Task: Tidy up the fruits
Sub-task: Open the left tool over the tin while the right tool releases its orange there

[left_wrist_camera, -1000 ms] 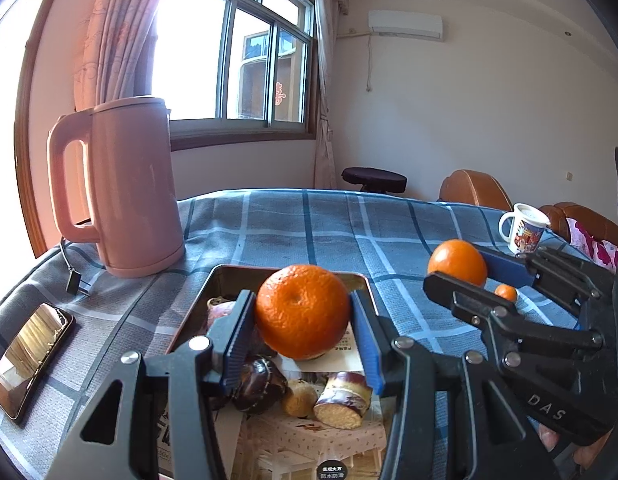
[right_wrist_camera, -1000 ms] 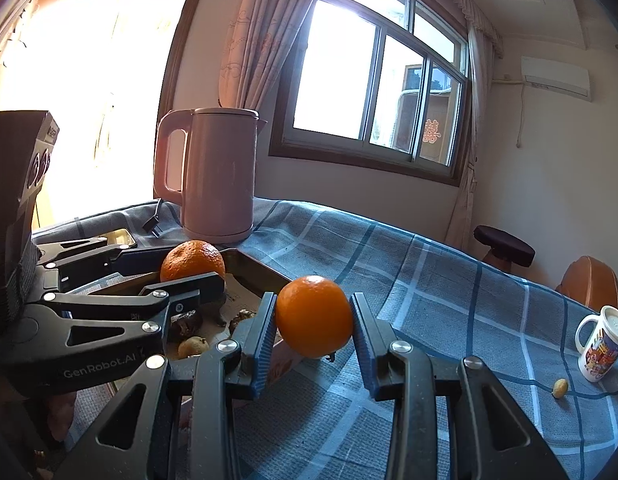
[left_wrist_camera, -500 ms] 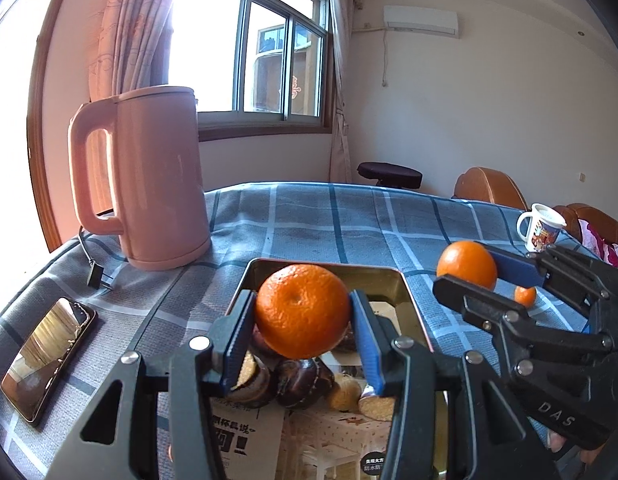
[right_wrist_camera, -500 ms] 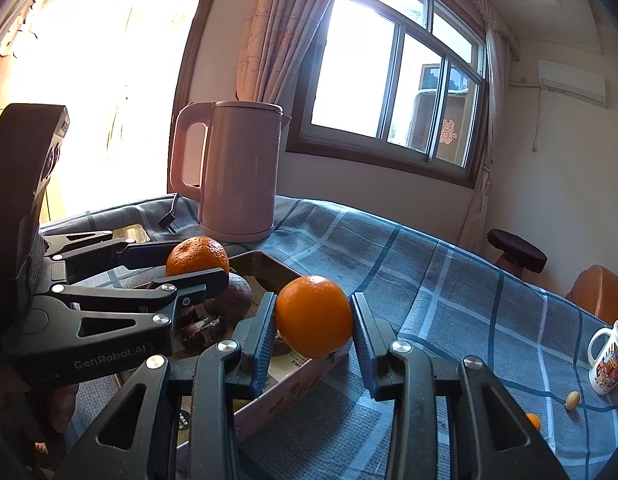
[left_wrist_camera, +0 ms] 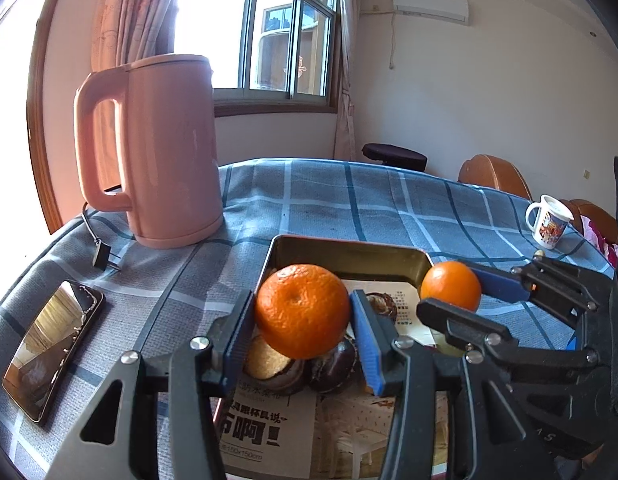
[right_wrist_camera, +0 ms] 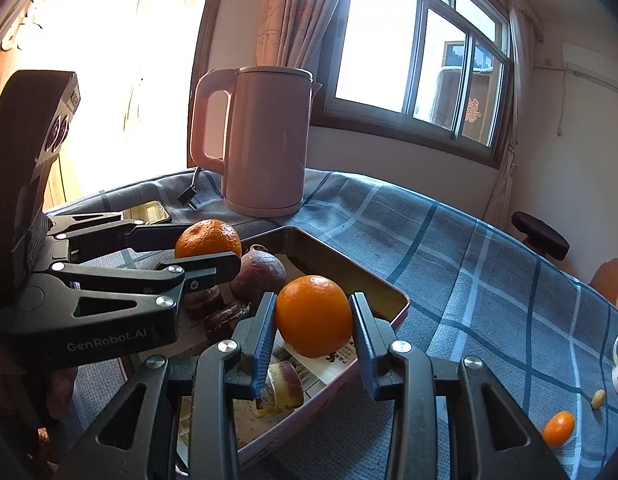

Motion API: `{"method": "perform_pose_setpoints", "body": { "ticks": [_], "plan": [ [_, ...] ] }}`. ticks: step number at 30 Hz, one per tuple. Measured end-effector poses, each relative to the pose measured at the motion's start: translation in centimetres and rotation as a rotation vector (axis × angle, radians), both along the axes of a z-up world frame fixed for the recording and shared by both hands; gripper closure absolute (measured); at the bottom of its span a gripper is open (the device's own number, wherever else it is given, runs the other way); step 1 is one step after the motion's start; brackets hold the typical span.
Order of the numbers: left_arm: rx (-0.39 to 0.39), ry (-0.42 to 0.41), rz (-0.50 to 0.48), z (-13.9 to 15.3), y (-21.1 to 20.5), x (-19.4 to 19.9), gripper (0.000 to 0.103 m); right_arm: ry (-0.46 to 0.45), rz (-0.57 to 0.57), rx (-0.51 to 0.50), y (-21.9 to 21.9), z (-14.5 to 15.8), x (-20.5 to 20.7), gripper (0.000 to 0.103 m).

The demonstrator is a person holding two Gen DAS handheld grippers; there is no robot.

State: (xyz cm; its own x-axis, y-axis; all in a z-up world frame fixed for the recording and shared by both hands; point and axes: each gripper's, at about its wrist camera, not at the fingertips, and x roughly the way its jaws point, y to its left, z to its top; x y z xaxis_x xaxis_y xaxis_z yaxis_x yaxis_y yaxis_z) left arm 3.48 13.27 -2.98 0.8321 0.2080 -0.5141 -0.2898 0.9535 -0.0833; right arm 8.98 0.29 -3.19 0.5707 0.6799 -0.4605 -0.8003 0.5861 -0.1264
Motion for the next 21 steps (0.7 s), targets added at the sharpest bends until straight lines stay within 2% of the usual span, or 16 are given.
{"method": "perform_pose_setpoints", "body": {
  "ticks": [4, 13, 18, 20, 21],
  "plan": [
    [-0.011, 0.012, -0.008, -0.1, 0.3, 0.1, 0.053, 0.014, 0.018, -0.041, 0.9, -0.7, -0.2, 0.064],
    [0.031, 0.051, -0.018, -0.3, -0.2, 0.4, 0.052, 0.057, 0.044, -0.123, 2.2, -1.7, 0.0, 0.064],
    [0.049, 0.064, -0.025, -0.5, -0.5, 0.2, 0.051, 0.051, 0.053, -0.133, 2.0, -1.8, -0.3, 0.064],
    [0.061, 0.059, -0.011, -0.4, -0.7, 0.0, 0.035, 0.076, 0.069, -0.134, 1.9, -1.9, -0.3, 0.062],
    [0.064, 0.050, -0.005, -0.3, -0.7, -0.2, 0.032, 0.088, 0.078, -0.132, 1.8, -1.9, -0.3, 0.055]
  ]
}}
